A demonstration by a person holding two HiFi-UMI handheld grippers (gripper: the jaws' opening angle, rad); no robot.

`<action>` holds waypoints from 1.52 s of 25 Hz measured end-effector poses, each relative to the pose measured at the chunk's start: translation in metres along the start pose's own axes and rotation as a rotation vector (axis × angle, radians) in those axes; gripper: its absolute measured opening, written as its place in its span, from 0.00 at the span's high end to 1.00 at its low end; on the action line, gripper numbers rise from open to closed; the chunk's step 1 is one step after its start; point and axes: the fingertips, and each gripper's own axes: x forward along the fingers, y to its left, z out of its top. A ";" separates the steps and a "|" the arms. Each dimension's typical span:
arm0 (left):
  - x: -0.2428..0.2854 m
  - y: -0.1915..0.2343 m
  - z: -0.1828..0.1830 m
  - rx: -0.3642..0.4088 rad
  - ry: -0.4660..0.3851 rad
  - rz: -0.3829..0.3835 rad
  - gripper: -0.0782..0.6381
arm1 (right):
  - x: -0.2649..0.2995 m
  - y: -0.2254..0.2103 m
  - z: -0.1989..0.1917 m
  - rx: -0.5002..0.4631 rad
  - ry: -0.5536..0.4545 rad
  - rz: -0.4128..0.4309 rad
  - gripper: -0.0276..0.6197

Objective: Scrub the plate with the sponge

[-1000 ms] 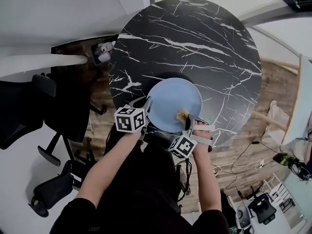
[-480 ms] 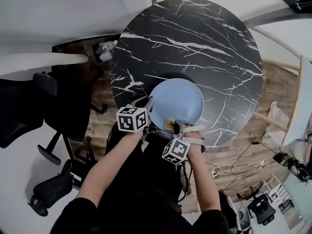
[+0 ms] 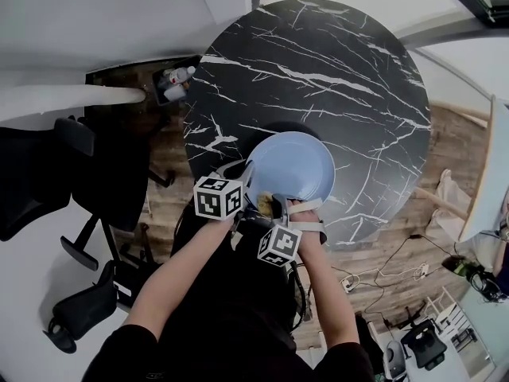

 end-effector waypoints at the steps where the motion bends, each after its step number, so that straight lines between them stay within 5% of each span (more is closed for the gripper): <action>1: 0.000 0.000 0.000 0.022 0.006 -0.001 0.87 | 0.000 0.000 0.000 0.004 -0.003 -0.001 0.92; 21: 0.001 -0.001 -0.002 0.076 0.034 -0.020 0.87 | 0.017 -0.071 0.022 0.009 -0.020 -0.080 0.92; 38: 0.000 -0.001 -0.002 0.066 0.027 -0.024 0.87 | 0.028 -0.160 -0.001 0.138 0.026 -0.302 0.92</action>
